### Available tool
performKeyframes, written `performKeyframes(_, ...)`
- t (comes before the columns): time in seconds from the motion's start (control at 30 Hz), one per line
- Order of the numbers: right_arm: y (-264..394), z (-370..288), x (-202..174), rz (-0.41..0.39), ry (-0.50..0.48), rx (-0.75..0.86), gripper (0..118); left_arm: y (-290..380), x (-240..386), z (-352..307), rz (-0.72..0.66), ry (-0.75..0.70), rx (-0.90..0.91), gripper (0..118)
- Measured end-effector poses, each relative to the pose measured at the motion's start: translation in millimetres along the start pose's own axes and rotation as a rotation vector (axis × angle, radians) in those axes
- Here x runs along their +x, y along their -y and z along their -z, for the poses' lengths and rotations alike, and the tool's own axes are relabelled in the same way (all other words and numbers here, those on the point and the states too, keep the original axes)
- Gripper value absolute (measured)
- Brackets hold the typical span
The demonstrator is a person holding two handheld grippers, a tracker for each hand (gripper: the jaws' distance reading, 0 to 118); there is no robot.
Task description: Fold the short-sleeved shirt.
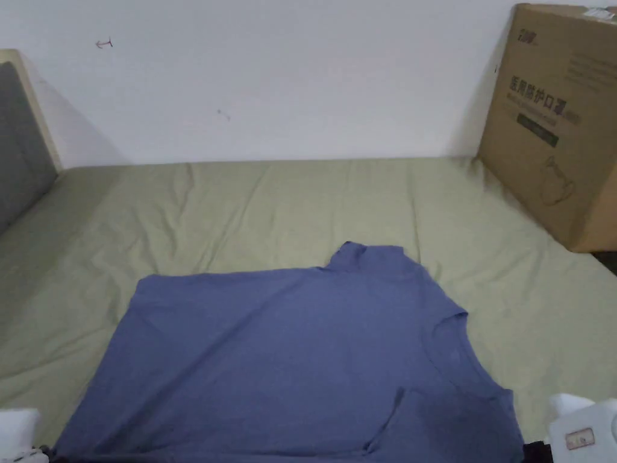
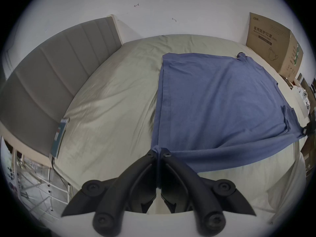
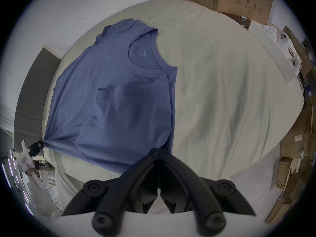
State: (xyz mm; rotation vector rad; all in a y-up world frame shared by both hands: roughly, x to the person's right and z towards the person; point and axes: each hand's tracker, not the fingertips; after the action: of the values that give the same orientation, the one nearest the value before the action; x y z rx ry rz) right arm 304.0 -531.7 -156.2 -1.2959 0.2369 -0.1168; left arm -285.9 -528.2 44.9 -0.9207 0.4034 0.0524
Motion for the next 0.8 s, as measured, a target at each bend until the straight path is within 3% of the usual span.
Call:
performKeyframes(0.3, 24.4, -5.4, -0.3, -0.031, 0.021, 0.026, 0, 33.7, 3.0, -11.4, -0.039, 0.01, 0.014, 2)
performKeyframes(0.37, 22.8, -8.6, 0.5, -0.041, 0.01, 0.059, 1, 34.8, 0.4, -13.4, -0.055, 0.025, 0.039, 8)
performKeyframes(0.43, 24.5, -15.2, -1.1, -0.051, -0.014, 0.112, 49, 33.4, -0.5, -18.9, -0.082, 0.022, 0.048, 57)
performKeyframes(0.47, 25.8, -19.9, -2.5, -0.054, 0.022, 0.133, 68, 32.5, -2.1, -21.0, -0.09, 0.011, 0.035, 83)
performKeyframes(0.5, 27.5, -23.3, -3.5, -0.065, 0.038, 0.149, 70, 33.0, -3.7, -23.1, -0.099, 0.006, 0.022, 102)
performKeyframes(0.53, 30.8, -29.2, -4.6, -0.082, 0.038, 0.177, 70, 34.9, -6.1, -27.6, -0.109, 0.012, 0.017, 103)
performKeyframes(0.7, 60.1, -62.3, -18.2, -0.102, -0.002, 0.295, 69, 49.5, -6.9, -71.8, -0.182, 0.051, 0.089, 97)
performKeyframes(0.73, 70.4, -68.8, -25.3, -0.103, 0.004, 0.307, 66, 55.9, -7.3, -79.6, -0.206, 0.071, 0.118, 82)
performKeyframes(0.77, 77.5, -70.8, -29.3, -0.109, -0.001, 0.309, 57, 61.9, -6.8, -84.9, -0.218, 0.074, 0.122, 54)
performKeyframes(0.8, 84.5, -70.1, -33.6, -0.114, 0.001, 0.302, 29, 68.1, -4.4, -86.2, -0.229, 0.058, 0.115, 8)
